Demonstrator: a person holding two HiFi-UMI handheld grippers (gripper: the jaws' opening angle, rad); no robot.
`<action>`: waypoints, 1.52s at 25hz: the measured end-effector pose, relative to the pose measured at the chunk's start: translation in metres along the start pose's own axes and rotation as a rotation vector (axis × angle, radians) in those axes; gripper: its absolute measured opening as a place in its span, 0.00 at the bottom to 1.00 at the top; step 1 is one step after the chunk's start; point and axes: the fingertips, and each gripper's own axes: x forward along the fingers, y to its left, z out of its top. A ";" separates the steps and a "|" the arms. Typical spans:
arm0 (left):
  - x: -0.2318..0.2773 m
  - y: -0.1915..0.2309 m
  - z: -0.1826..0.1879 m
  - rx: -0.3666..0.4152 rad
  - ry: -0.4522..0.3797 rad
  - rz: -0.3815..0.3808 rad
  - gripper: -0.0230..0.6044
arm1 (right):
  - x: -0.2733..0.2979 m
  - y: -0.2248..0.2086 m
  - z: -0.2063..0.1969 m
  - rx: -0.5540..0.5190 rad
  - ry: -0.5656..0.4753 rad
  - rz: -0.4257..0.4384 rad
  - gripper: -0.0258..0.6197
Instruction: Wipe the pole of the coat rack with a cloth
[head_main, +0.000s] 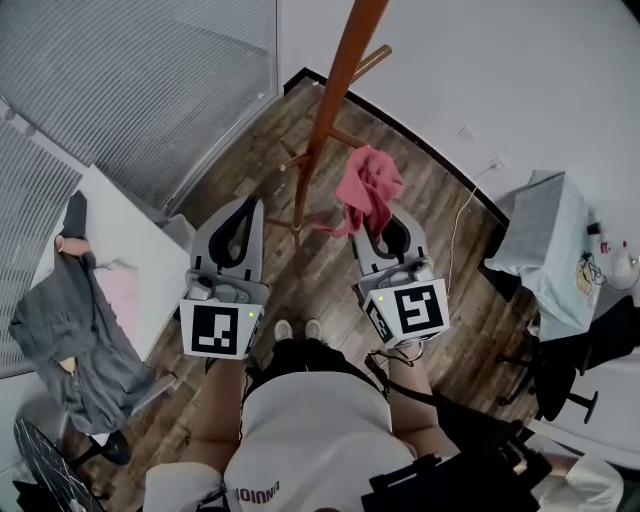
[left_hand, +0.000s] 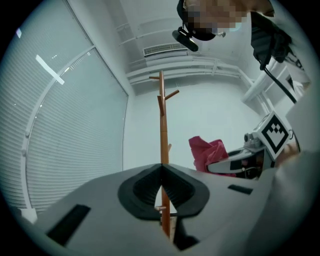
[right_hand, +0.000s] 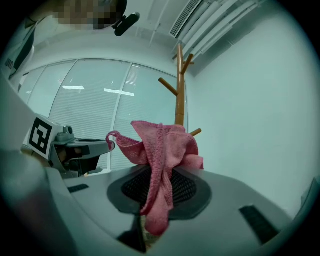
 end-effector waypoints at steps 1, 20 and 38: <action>0.003 -0.001 -0.003 -0.010 0.007 -0.002 0.06 | 0.003 0.000 -0.004 -0.001 0.007 0.006 0.19; 0.045 0.004 -0.070 -0.098 0.051 -0.013 0.06 | 0.071 -0.034 -0.079 -0.025 0.112 -0.024 0.19; 0.057 0.014 -0.119 -0.097 0.141 -0.026 0.06 | 0.099 -0.048 -0.104 -0.051 0.139 -0.049 0.19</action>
